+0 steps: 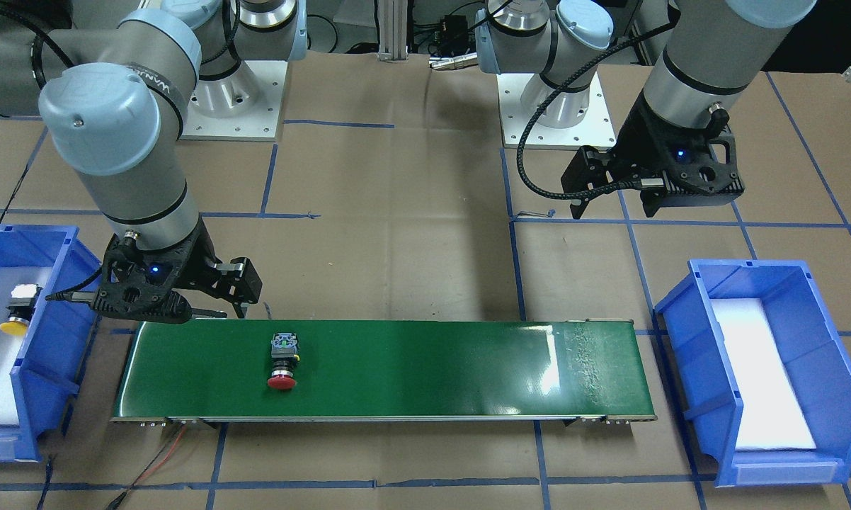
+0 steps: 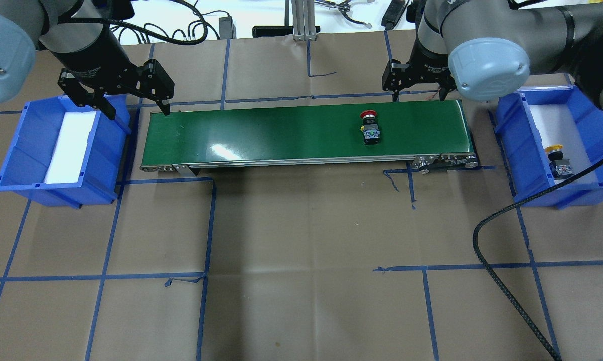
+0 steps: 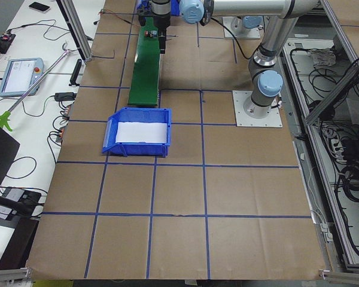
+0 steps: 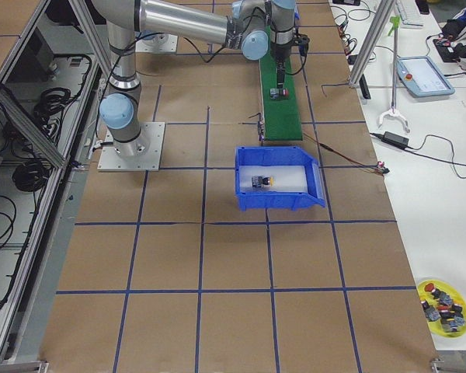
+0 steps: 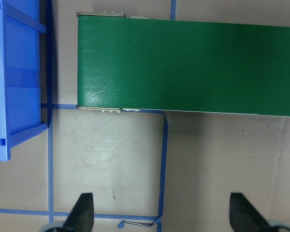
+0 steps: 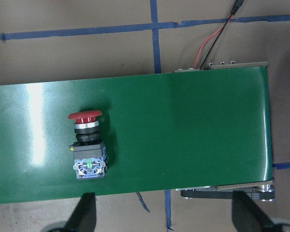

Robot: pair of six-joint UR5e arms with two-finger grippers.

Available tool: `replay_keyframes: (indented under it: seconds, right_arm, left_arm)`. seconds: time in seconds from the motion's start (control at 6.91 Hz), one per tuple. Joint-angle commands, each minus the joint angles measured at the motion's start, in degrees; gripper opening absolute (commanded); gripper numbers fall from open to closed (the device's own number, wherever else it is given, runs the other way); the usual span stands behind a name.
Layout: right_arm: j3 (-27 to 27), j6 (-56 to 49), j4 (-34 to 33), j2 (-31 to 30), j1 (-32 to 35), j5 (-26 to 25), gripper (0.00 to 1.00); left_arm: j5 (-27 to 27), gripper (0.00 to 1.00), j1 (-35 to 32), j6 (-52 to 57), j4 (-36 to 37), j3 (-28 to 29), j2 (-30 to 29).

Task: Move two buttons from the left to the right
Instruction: 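Move the right gripper to the red button and grasp it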

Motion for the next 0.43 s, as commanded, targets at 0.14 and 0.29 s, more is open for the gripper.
replay_keyframes:
  seconds: [0.14,0.29]
  right_arm:
    - [0.2,0.3,-1.7,2.8,0.0,0.2,0.99]
    - [0.4,0.3,-3.5,3.9,0.0,0.2,0.99]
  left_arm:
    - [0.0,1.00,0.0,0.0,0.0,0.1,0.0]
    - [0.0,1.00,0.0,0.0,0.0,0.1,0.0]
